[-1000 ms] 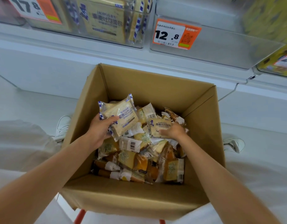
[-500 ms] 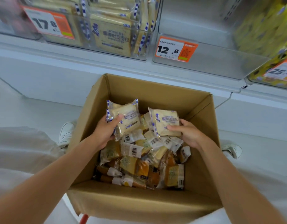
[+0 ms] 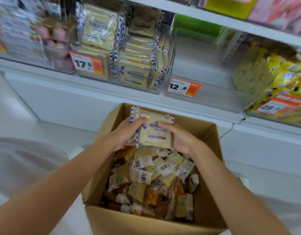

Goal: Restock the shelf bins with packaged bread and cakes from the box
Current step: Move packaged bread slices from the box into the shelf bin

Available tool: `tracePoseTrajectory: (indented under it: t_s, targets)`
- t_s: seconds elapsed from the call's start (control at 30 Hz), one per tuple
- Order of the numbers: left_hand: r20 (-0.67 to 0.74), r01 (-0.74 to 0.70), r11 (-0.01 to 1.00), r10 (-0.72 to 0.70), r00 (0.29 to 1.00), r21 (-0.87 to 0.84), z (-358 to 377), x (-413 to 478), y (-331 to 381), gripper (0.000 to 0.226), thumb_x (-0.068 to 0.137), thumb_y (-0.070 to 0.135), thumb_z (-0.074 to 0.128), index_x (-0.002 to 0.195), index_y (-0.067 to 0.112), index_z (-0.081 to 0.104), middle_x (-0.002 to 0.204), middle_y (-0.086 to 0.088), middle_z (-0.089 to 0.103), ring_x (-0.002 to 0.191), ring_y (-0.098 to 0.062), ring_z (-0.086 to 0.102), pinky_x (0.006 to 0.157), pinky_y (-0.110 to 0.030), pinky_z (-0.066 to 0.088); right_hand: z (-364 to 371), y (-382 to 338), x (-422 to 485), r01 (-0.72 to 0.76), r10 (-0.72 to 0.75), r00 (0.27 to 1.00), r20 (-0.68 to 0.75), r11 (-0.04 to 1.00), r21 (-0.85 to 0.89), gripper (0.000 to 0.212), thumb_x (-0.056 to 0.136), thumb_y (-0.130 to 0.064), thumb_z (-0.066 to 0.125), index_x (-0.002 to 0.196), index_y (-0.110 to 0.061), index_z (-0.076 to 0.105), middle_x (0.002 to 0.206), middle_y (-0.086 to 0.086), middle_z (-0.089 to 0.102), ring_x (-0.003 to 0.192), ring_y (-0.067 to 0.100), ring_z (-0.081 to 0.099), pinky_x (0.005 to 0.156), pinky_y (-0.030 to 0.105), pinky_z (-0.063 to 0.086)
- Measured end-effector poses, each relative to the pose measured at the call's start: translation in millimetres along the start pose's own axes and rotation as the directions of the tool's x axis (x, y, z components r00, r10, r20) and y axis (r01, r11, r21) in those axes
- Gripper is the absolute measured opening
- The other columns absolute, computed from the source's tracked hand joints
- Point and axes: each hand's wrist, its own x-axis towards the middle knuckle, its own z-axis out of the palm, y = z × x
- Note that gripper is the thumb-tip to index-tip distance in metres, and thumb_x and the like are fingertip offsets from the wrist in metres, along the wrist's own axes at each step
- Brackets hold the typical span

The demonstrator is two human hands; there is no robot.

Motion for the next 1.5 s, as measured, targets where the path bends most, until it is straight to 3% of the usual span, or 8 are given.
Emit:
tracePoseTrajectory:
  t_s: [0.37, 0.6, 0.73, 0.9, 1.17, 1.27, 1.4, 1.5]
  targets:
    - [-0.29, -0.221, 0.94, 0.142, 0.946, -0.261, -16.2, -13.1, 46.4, 0.02, 0.092, 0.037, 0.064, 0.103, 0.02, 0.067, 0.095, -0.006, 0.076, 0.084, -0.023, 0.074, 0.07, -0.036, 0.06, 51.7, -45.4, -14.0, 0.117, -0.11, 0.988, -0.11, 0.991, 0.061, 0.049, 0.077, -0.039, 0.073, 0.118, -0.015, 0.063, 0.107, 0.01, 0.074, 0.093, 0.022, 0.073, 0.077, 0.037, 0.06]
    - [-0.062, -0.183, 0.977, 0.177, 0.982, -0.106, -48.8, -12.8, 84.1, 0.042, 0.094, 0.06, 0.047, 0.115, 0.028, 0.065, 0.104, 0.002, 0.076, 0.093, -0.019, 0.074, 0.075, -0.037, 0.061, 69.0, -92.0, -13.8, 0.166, -0.167, 0.986, -0.02, 0.986, -0.015, 0.049, 0.077, -0.044, 0.07, 0.117, -0.015, 0.063, 0.101, 0.006, 0.074, 0.074, 0.016, 0.071, 0.05, 0.024, 0.049]
    - [-0.167, -0.261, 0.96, 0.275, 0.947, 0.1, -67.4, 0.8, 109.6, 0.05, 0.09, 0.066, 0.047, 0.101, 0.024, 0.071, 0.088, 0.004, 0.076, 0.083, -0.018, 0.071, 0.084, -0.034, 0.05, 74.8, -110.3, -3.2, 0.247, -0.247, 0.969, -0.021, 0.969, 0.007, 0.055, 0.073, -0.03, 0.075, 0.124, -0.013, 0.062, 0.114, 0.009, 0.072, 0.101, 0.022, 0.071, 0.08, 0.034, 0.059]
    - [-0.237, -0.429, 0.835, 0.52, 0.821, 0.346, -95.5, 28.6, 141.7, 0.058, 0.082, 0.073, 0.049, 0.076, 0.015, 0.045, 0.068, -0.007, 0.046, 0.062, -0.02, 0.046, 0.064, -0.028, 0.038, 88.5, -143.6, 24.9, 0.424, -0.429, 0.89, -0.157, 0.903, -0.066, 0.07, 0.058, -0.03, 0.084, 0.124, -0.016, 0.062, 0.107, 0.006, 0.075, 0.101, 0.024, 0.071, 0.091, 0.043, 0.056]
    - [-0.33, -0.502, 0.468, 0.88, 0.342, 0.727, -155.1, 96.5, 182.2, 0.043, 0.095, 0.056, 0.038, 0.091, 0.023, 0.065, 0.082, 0.014, 0.06, 0.078, -0.005, 0.056, 0.069, -0.032, 0.045, 89.3, -206.2, 87.2, 0.6, -0.587, 0.759, -0.28, 0.799, -0.048, 0.076, 0.058, -0.024, 0.088, 0.127, -0.013, 0.059, 0.104, 0.007, 0.075, 0.091, 0.02, 0.074, 0.067, 0.033, 0.06]
    - [-0.298, -0.369, 0.413, 0.896, 0.329, 0.833, -175.8, 125.1, 185.7, 0.03, 0.093, 0.044, 0.055, 0.099, 0.017, 0.067, 0.095, 0.001, 0.064, 0.091, -0.019, 0.059, 0.08, -0.043, 0.051, 89.4, -225.0, 117.8, 0.607, -0.617, 0.716, -0.326, 0.781, -0.146, 0.054, 0.066, -0.021, 0.088, 0.114, -0.019, 0.064, 0.102, 0.002, 0.076, 0.093, 0.019, 0.073, 0.08, 0.035, 0.059]
    - [-0.268, -0.359, 0.377, 0.91, 0.317, 0.854, -185.3, 143.6, 177.7, 0.022, 0.089, 0.038, 0.065, 0.098, 0.018, 0.062, 0.094, 0.003, 0.053, 0.09, -0.02, 0.055, 0.079, -0.038, 0.047, 77.7, -246.0, 169.1, 0.539, -0.602, 0.658, -0.452, 0.796, -0.275, 0.118, 0.022, -0.061, 0.095, 0.127, -0.023, 0.057, 0.115, -0.002, 0.071, 0.103, 0.019, 0.069, 0.096, 0.042, 0.053]
    - [-0.282, -0.349, 0.368, 0.92, 0.273, 0.862, -184.0, 149.0, 173.9, 0.023, 0.089, 0.04, 0.065, 0.099, 0.02, 0.061, 0.093, 0.007, 0.049, 0.088, -0.018, 0.052, 0.075, -0.033, 0.043, 72.0, -261.6, 186.8, 0.531, -0.597, 0.623, -0.506, 0.797, -0.289, 0.103, 0.023, -0.057, 0.092, 0.114, -0.017, 0.065, 0.106, 0.001, 0.073, 0.096, 0.019, 0.07, 0.092, 0.04, 0.055]
